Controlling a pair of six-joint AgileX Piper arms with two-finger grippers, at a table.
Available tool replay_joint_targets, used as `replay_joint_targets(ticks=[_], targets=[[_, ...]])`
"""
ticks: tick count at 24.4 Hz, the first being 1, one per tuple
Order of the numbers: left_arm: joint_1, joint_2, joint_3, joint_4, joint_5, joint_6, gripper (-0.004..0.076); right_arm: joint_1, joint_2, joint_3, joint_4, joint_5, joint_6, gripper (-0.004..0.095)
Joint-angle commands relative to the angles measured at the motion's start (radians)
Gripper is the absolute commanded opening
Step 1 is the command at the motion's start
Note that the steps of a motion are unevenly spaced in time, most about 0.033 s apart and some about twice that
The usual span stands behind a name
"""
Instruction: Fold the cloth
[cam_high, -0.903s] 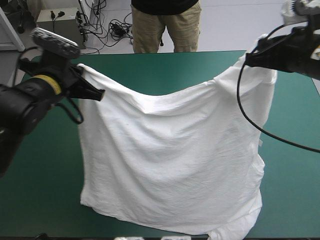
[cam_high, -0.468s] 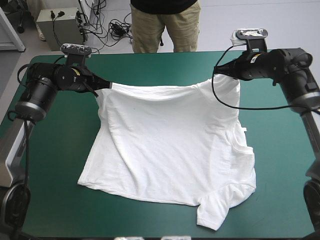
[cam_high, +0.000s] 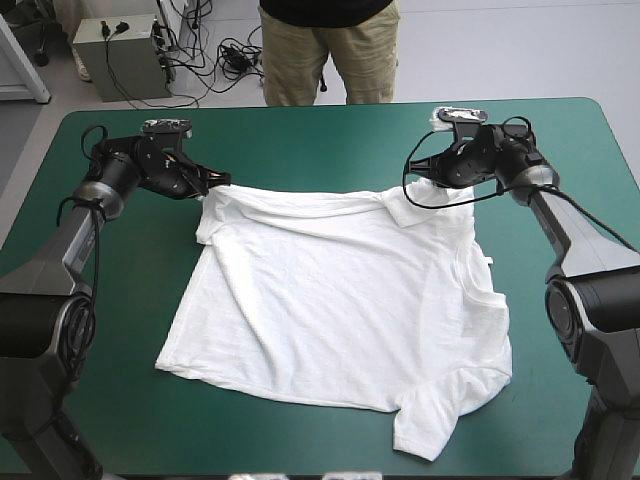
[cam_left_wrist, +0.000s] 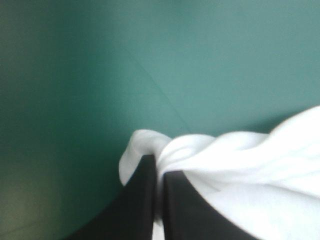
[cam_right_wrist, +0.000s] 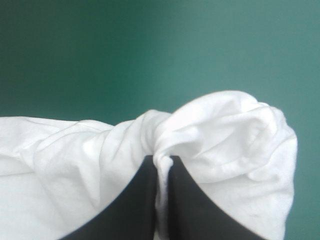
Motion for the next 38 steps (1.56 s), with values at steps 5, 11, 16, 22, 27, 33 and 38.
replay_joint_targets(ticks=[5,11,16,22,27,33,38], targets=[[0.001,-0.037,-0.051,-0.069,-0.003,0.109,0.0342,-0.001,-0.052,-0.061,0.031,0.004,0.008,0.0516],[0.001,-0.152,-0.146,-0.066,0.123,0.114,0.0526,-0.005,-0.137,-0.125,0.009,0.237,-0.060,0.0565],[0.001,-0.367,-0.137,-0.064,0.200,0.157,0.0421,-0.018,-0.349,-0.088,-0.035,0.377,-0.039,0.0530],[0.001,-0.614,0.033,-0.065,0.283,0.159,0.0402,-0.018,-0.648,0.227,-0.091,0.386,-0.026,0.0530],[0.001,-0.786,0.189,-0.065,0.300,0.155,0.0401,-0.018,-0.760,0.528,-0.103,0.369,0.059,0.0530],[0.001,-0.800,0.199,-0.068,0.332,0.151,0.0401,-0.018,-0.742,0.670,-0.131,0.297,0.116,0.0530],[0.001,-0.800,0.199,-0.097,0.330,0.151,0.0401,-0.020,-0.694,0.755,-0.141,0.238,0.158,0.0530]])
